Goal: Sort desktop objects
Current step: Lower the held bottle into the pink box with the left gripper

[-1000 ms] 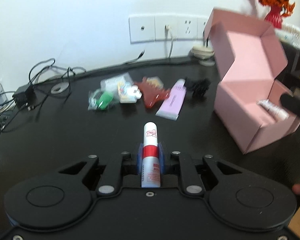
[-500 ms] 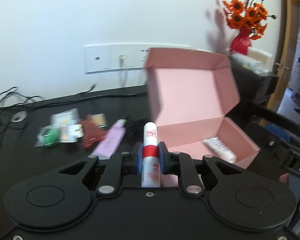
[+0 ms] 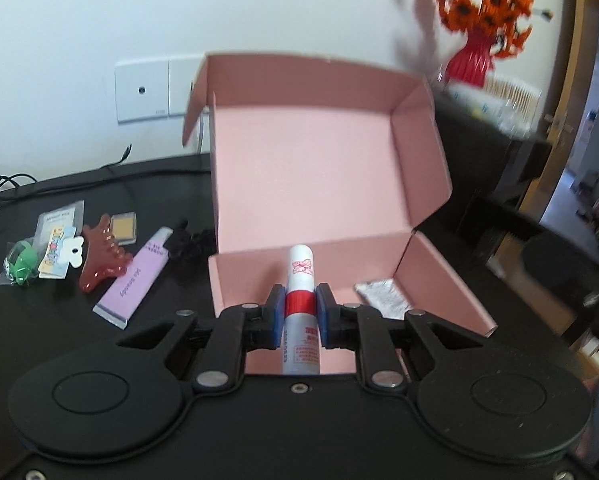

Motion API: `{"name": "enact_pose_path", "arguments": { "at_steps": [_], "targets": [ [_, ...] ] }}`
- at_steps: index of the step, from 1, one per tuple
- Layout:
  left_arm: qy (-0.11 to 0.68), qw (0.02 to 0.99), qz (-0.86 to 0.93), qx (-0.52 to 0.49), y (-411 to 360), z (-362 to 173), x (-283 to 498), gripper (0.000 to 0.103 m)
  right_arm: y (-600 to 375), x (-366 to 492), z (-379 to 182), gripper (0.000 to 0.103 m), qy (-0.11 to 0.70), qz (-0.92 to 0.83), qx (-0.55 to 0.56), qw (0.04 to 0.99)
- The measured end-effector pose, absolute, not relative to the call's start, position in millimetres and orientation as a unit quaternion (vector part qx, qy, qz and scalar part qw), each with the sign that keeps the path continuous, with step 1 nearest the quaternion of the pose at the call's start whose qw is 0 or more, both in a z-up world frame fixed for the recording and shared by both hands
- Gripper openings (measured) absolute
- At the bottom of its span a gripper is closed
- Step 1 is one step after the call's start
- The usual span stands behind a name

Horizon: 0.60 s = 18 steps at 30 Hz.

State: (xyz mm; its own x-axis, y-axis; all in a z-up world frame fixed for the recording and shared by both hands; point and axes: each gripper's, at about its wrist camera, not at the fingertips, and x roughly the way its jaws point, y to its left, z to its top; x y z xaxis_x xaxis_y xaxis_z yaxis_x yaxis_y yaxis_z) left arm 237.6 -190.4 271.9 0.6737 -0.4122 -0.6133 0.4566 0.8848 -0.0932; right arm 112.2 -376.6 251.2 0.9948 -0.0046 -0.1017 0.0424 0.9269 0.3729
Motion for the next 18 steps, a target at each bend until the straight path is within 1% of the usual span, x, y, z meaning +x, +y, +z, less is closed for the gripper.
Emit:
{"name": "enact_pose_path", "arguments": {
  "at_steps": [8,11,18],
  "targets": [
    [0.365,0.909,-0.184,0.081,-206.1,258.3,238.8,0.017,-373.5,111.1,254.7,0.102,0.043,0.0,0.194,0.98],
    [0.368,0.91,-0.164,0.101,-213.6,256.1,237.3,0.017,-370.9,109.8,254.9,0.102,0.043,0.001,0.188,0.981],
    [0.388,0.907,-0.127,0.102,-223.3,252.5,245.3,0.017,-372.4,107.5,254.4,0.102,0.043,-0.001,0.19,0.981]
  ]
}}
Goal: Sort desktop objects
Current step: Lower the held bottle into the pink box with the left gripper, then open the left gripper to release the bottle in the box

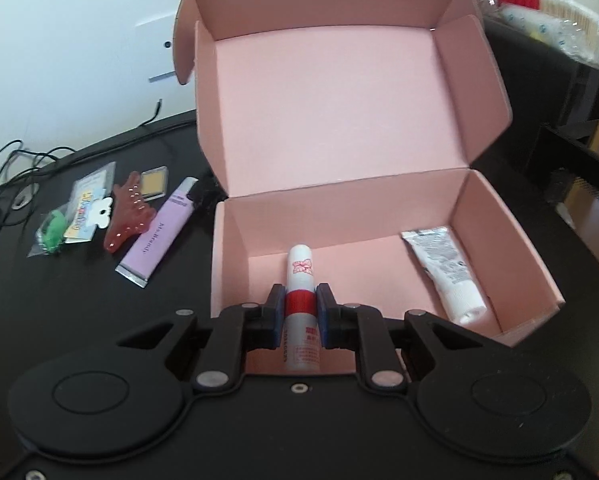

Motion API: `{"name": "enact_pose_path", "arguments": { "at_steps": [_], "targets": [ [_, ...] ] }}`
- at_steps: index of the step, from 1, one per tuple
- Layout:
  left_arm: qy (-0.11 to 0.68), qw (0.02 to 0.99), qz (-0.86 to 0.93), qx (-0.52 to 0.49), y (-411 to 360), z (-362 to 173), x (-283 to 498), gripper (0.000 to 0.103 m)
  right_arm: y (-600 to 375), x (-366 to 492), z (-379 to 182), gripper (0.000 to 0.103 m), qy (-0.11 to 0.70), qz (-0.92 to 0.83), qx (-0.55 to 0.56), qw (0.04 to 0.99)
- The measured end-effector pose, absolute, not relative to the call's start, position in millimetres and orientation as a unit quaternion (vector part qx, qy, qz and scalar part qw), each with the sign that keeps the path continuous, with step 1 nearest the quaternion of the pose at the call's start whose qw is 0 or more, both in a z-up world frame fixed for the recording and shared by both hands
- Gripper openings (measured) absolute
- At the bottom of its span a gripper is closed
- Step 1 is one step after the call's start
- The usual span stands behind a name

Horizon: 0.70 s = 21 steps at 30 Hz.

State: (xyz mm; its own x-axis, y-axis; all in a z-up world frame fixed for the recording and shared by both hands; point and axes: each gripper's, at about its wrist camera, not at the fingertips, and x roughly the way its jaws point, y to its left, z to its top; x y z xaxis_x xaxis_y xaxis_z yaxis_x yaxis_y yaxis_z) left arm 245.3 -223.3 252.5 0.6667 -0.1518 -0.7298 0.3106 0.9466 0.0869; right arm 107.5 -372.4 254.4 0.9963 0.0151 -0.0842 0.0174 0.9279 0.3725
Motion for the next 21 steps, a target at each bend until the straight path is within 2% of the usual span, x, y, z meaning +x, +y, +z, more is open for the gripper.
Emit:
{"name": "enact_pose_path", "arguments": {
  "at_steps": [13,15,17,21],
  "targets": [
    [0.374,0.908,-0.155,0.106,-220.7,249.8,245.9,0.022,-374.2,106.6,249.7,0.102,0.048,-0.006,0.186,0.981],
    [0.362,0.91,-0.174,0.101,-216.8,252.5,240.5,0.049,-372.8,107.7,249.1,0.102,0.051,-0.006,0.185,0.981],
    [0.343,0.915,-0.191,0.096,-212.3,257.4,233.7,0.067,-371.0,108.7,249.2,0.102,0.053,-0.004,0.185,0.981],
    [0.304,0.926,-0.204,0.09,-205.3,270.9,222.8,0.077,-365.9,106.4,251.6,0.102,0.044,-0.004,0.181,0.983]
  ]
}}
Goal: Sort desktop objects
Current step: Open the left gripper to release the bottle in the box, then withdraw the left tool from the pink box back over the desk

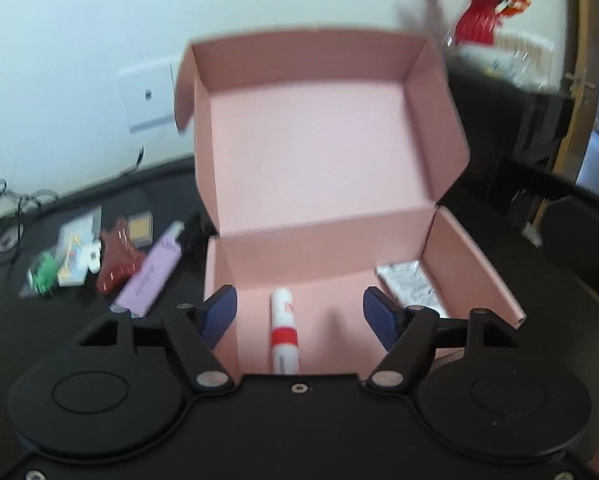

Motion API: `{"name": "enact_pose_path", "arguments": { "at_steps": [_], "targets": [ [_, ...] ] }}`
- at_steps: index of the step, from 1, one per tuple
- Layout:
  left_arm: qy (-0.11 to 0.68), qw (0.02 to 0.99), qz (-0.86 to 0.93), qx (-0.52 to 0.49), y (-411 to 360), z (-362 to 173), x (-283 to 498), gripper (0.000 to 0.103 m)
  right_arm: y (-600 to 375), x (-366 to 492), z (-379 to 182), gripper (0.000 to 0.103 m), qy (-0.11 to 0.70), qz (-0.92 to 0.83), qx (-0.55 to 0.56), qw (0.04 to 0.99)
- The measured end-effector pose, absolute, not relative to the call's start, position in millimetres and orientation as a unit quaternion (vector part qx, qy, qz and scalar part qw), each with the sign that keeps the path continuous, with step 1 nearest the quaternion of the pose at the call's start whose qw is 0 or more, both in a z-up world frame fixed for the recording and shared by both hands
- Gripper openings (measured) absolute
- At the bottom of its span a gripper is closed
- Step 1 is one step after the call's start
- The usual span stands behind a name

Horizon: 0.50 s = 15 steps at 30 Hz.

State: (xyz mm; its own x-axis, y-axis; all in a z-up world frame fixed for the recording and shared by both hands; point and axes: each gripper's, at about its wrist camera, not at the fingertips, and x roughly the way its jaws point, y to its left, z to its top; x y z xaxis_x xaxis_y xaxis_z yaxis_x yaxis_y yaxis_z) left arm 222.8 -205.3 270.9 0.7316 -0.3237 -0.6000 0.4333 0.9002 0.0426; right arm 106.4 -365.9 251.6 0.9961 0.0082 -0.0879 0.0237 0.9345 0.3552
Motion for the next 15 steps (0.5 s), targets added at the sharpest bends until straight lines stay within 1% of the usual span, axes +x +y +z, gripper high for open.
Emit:
{"name": "enact_pose_path", "arguments": {
  "at_steps": [2,5,11,15],
  "targets": [
    [0.294,0.93,-0.21,0.074,-198.2,277.6,220.8,0.084,-363.5,105.5,254.0,0.102,0.041,-0.005,0.178,0.983],
    [0.281,0.933,-0.219,0.051,-184.3,286.8,218.4,0.086,-359.1,104.3,257.1,0.102,0.041,-0.005,0.174,0.984],
    [0.248,0.944,-0.215,0.036,-148.2,297.0,208.3,0.098,-344.5,107.5,258.1,0.102,0.051,-0.004,0.157,0.986],
    [0.233,0.954,-0.184,0.036,-115.9,294.5,204.9,0.102,-326.5,111.0,257.9,0.102,0.061,0.003,0.134,0.989]
  ]
}}
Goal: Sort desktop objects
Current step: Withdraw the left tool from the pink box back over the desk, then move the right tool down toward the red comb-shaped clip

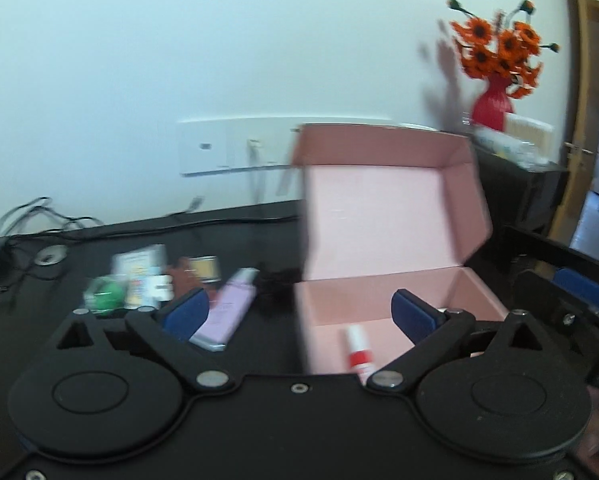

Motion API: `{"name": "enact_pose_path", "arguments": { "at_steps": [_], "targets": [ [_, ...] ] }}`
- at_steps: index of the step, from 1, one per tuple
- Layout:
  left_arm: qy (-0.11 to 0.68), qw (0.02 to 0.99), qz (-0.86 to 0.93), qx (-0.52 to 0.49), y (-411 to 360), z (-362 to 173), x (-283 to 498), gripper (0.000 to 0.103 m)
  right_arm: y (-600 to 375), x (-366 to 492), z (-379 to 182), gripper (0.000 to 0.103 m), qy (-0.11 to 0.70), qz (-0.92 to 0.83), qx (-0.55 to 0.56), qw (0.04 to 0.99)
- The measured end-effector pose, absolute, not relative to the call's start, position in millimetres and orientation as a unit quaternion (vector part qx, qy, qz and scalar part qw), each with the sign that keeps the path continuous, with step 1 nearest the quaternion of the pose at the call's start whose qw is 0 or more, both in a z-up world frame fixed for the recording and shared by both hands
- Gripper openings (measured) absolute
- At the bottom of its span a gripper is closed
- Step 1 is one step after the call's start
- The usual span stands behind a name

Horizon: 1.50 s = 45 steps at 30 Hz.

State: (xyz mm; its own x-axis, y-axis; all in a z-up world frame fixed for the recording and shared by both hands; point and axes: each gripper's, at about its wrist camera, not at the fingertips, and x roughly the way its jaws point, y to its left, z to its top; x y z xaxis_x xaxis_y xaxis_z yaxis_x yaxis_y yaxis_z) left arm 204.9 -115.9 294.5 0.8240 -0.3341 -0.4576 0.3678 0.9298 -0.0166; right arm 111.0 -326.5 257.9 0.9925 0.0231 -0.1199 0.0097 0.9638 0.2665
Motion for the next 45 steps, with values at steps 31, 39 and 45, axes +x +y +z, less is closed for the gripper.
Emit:
{"name": "enact_pose_path", "arguments": {
  "at_steps": [31,39,45],
  "targets": [
    [0.229,0.972,-0.011,0.05,49.4,239.5,221.9,0.103,-184.7,140.6,250.2,0.102,0.134,0.097,-0.008,0.986],
    [0.241,0.97,-0.017,0.022,57.6,236.9,224.2,0.103,-167.6,165.9,260.2,0.102,0.165,0.112,0.022,0.98],
    [0.225,0.974,-0.009,0.025,56.5,238.1,218.6,0.103,-159.2,198.0,286.8,0.102,0.182,0.136,0.049,0.973]
  ]
}}
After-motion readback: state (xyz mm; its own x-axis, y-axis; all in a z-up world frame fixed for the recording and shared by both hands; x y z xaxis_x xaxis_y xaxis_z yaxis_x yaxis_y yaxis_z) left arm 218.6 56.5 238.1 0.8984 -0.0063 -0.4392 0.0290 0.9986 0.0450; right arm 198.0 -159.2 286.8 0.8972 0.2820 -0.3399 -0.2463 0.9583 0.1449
